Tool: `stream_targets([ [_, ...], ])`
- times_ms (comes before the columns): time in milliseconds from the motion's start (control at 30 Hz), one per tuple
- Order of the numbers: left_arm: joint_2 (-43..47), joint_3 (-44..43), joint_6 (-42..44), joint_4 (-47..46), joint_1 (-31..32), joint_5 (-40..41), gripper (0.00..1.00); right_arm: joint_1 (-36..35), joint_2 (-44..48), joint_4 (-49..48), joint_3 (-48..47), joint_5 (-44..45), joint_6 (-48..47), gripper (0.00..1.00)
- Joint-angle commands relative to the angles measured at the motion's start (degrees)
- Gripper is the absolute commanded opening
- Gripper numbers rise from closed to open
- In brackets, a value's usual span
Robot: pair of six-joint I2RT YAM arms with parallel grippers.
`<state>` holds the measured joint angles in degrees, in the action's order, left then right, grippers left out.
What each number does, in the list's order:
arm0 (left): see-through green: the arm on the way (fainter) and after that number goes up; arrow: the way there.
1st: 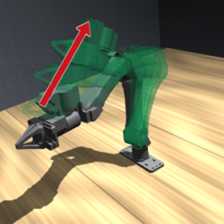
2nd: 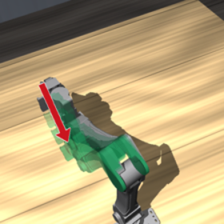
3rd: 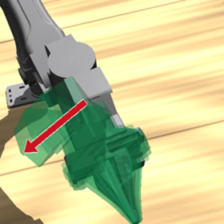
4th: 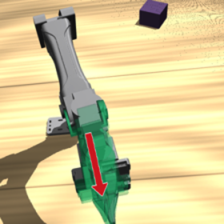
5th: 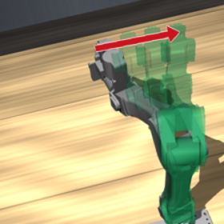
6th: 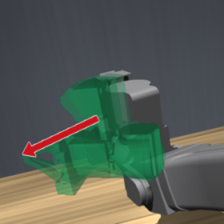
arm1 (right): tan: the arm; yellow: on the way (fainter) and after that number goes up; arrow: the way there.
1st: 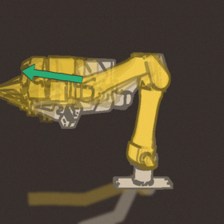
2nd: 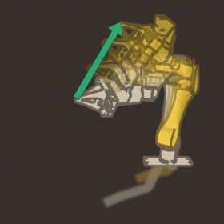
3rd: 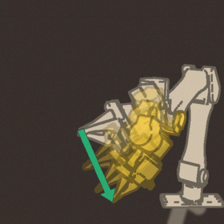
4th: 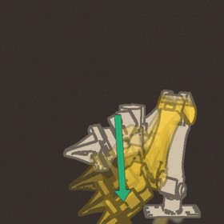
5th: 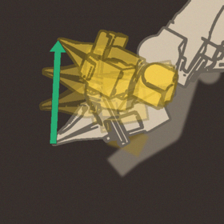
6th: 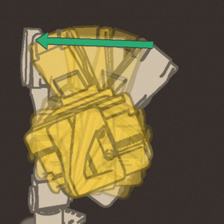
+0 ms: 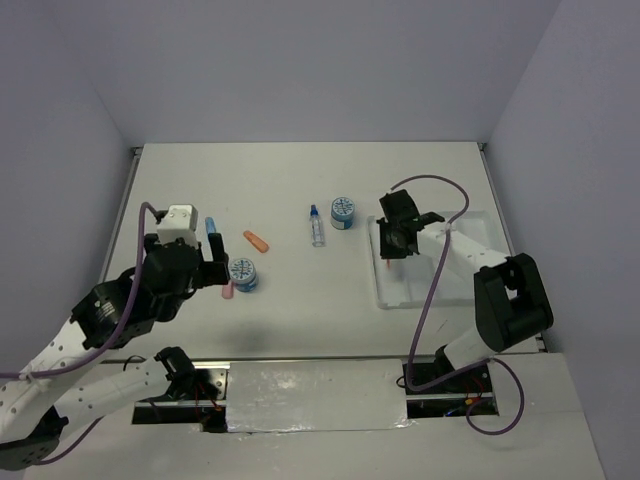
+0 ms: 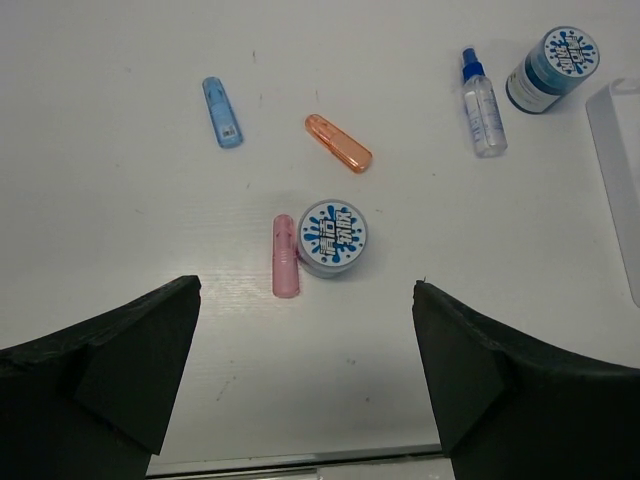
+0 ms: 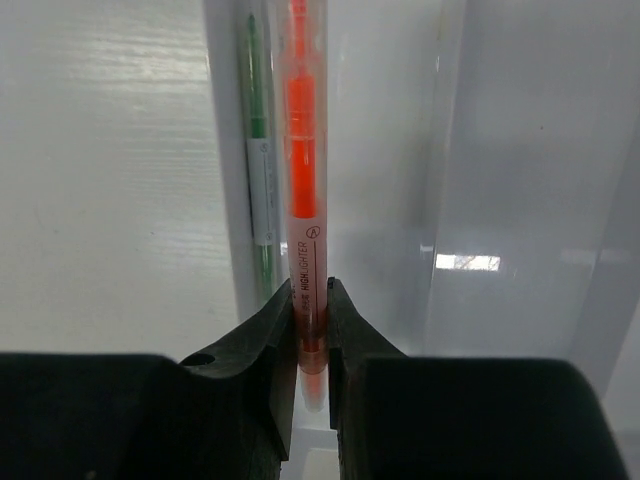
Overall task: Sort the stationery into containers
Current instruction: Place the pen in the storage box, then pick up the stationery from the center of the board.
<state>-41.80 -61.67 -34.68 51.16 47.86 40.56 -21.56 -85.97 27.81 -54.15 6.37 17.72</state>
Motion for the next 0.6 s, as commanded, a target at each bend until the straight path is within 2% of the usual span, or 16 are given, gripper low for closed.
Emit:
stream_targets([
  [0,3.48,2.68,3.21,-5.00,-0.04,1.10,0.99,-0.06,-1.03,1.37,-1.40,0.92,-0.14,0.10],
  [67,3.66,4.36,3.56,-5.98,-0.13,1.10,0.99,-0.06,-1.30,1.54,-1.48,1.62,-0.14,0.19],
  [100,3.57,5.67,3.65,-6.68,-0.13,0.93,0.99,-0.06,-1.30,1.54,-1.57,1.54,-0.14,0.29],
  [133,2.96,6.03,3.74,-6.77,-0.13,0.67,0.99,-0.15,-0.95,1.46,-1.75,1.54,-0.14,0.35],
  [200,1.82,5.86,3.83,-6.42,-0.13,0.23,0.99,-0.06,-0.43,1.80,-2.10,1.89,-0.14,0.44],
  [233,1.72,5.86,3.74,-6.33,-0.13,0.14,0.99,-0.06,-0.34,2.15,-2.36,1.98,-0.05,0.45],
  [300,1.72,6.29,3.83,-6.68,-0.22,-0.39,0.99,-0.06,0.54,2.42,-2.45,1.72,-0.05,0.56],
  [333,1.90,6.47,3.91,-6.77,-0.22,-0.56,0.99,0.03,1.59,2.33,-2.36,1.45,-0.31,0.76],
  [467,3.04,6.74,3.13,-6.68,-0.22,0.05,0.99,-0.50,5.10,2.08,-2.71,1.11,-0.40,0.78],
  [567,3.57,6.48,0.76,-5.29,-0.48,2.50,0.99,-2.16,8.63,-1.61,-4.11,-3.81,-2.33,0.83],
])
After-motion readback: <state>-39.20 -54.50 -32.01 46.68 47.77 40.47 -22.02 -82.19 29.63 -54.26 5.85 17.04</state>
